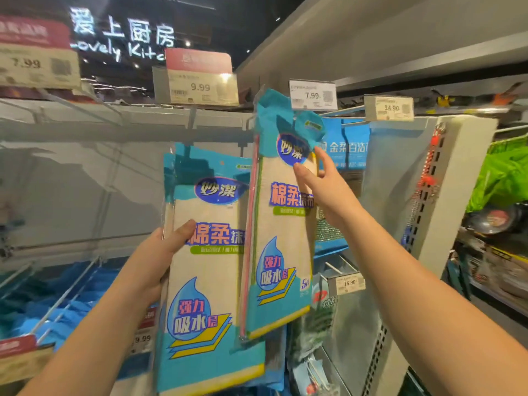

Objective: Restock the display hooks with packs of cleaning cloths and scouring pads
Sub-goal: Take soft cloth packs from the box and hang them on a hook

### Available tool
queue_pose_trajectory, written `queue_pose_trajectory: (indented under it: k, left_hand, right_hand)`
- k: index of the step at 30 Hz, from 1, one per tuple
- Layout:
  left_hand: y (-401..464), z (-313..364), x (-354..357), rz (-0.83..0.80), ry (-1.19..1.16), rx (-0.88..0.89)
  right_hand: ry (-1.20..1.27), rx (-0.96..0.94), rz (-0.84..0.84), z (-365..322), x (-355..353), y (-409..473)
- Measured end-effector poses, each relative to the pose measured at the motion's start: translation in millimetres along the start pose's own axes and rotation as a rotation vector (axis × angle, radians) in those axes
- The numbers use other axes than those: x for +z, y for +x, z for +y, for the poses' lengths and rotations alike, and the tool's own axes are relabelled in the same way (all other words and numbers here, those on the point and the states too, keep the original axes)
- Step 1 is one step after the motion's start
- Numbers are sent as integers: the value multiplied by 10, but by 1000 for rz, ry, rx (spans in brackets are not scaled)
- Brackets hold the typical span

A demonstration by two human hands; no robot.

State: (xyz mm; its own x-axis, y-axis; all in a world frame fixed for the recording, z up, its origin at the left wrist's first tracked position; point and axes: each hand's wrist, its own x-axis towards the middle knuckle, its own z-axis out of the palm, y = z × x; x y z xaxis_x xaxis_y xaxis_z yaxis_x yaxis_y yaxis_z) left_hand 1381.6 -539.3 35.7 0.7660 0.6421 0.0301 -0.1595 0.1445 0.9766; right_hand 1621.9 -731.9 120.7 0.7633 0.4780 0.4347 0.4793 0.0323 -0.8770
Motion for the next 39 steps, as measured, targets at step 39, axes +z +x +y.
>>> queue_pose_trajectory:
  k: [39]
  left_hand:
    - [-371, -34, 437, -141, -118, 23]
  right_hand:
    - [-201, -293, -23, -265, 9, -311]
